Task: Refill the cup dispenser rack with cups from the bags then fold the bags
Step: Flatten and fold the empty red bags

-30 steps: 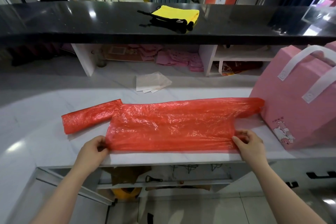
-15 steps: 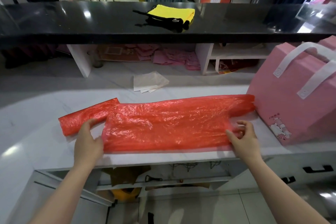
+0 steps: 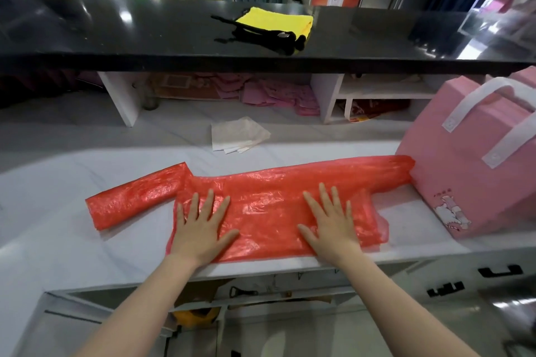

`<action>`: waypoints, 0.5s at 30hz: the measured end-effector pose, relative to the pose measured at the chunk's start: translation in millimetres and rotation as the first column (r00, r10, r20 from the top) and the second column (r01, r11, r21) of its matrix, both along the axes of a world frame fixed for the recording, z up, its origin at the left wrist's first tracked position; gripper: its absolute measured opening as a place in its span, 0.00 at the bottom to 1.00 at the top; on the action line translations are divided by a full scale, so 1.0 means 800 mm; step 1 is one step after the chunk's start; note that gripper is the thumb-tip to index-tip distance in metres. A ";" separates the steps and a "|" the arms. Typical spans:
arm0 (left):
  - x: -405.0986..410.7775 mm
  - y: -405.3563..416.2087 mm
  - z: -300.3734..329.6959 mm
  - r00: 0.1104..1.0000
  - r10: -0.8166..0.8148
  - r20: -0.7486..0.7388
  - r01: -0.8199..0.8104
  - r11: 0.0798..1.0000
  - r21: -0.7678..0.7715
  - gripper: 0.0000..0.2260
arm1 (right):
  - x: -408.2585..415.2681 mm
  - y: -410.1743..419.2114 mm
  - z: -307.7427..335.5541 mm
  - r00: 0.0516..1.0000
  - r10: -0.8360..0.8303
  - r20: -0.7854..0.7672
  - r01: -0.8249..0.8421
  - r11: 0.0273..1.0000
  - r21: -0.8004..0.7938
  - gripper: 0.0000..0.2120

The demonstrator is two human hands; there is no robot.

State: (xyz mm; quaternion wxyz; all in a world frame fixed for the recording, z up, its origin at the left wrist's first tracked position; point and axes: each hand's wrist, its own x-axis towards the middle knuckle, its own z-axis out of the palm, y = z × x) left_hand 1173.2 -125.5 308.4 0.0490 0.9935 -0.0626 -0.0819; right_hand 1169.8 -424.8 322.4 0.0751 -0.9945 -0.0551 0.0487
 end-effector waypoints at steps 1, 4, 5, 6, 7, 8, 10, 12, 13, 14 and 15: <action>0.000 0.001 -0.002 1.000 -0.006 -0.007 0.006 1.000 -0.002 0.36 | -0.003 -0.002 -0.007 0.998 -0.041 -0.051 0.040 0.999 -0.015 0.36; 0.004 0.003 -0.001 0.998 -0.048 -0.030 0.048 0.999 0.006 0.38 | -0.012 -0.010 -0.020 0.986 -0.090 -0.144 0.081 0.994 -0.067 0.36; 0.007 0.002 0.002 0.998 -0.056 -0.018 0.056 0.998 -0.002 0.39 | -0.013 -0.010 -0.021 0.985 -0.093 -0.148 0.083 0.994 -0.070 0.36; 0.011 0.002 0.007 0.998 -0.055 0.017 0.055 0.998 -0.016 0.40 | -0.013 -0.011 -0.021 0.984 -0.094 -0.149 0.084 0.994 -0.074 0.37; 0.016 0.001 0.013 0.996 -0.050 0.074 0.052 0.998 -0.027 0.40 | -0.013 -0.010 -0.020 0.985 -0.094 -0.148 0.083 0.993 -0.080 0.38; 0.023 0.002 0.018 0.991 -0.045 0.129 0.049 0.998 -0.028 0.39 | -0.014 -0.008 -0.019 0.985 -0.094 -0.147 0.082 0.993 -0.085 0.39; 0.037 0.007 0.021 0.984 -0.061 0.169 0.063 0.998 -0.007 0.37 | -0.013 -0.006 -0.016 0.985 -0.104 -0.139 0.092 0.992 -0.085 0.42; 0.051 0.013 0.014 0.986 -0.108 0.130 0.105 0.994 0.031 0.34 | -0.011 -0.003 -0.013 0.982 -0.132 -0.134 0.124 0.990 -0.069 0.41; 0.055 0.015 0.009 0.987 -0.125 0.100 0.122 0.992 0.037 0.34 | -0.009 -0.002 -0.012 0.980 -0.152 -0.132 0.145 0.988 -0.061 0.39; 0.059 0.018 0.004 0.988 -0.133 0.074 0.131 0.991 0.033 0.35 | -0.007 0.000 -0.011 0.977 -0.170 -0.127 0.164 0.985 -0.054 0.37; 0.062 0.020 0.000 0.989 -0.135 0.057 0.133 0.991 0.024 0.36 | -0.005 0.003 -0.010 0.976 -0.183 -0.120 0.178 0.983 -0.050 0.36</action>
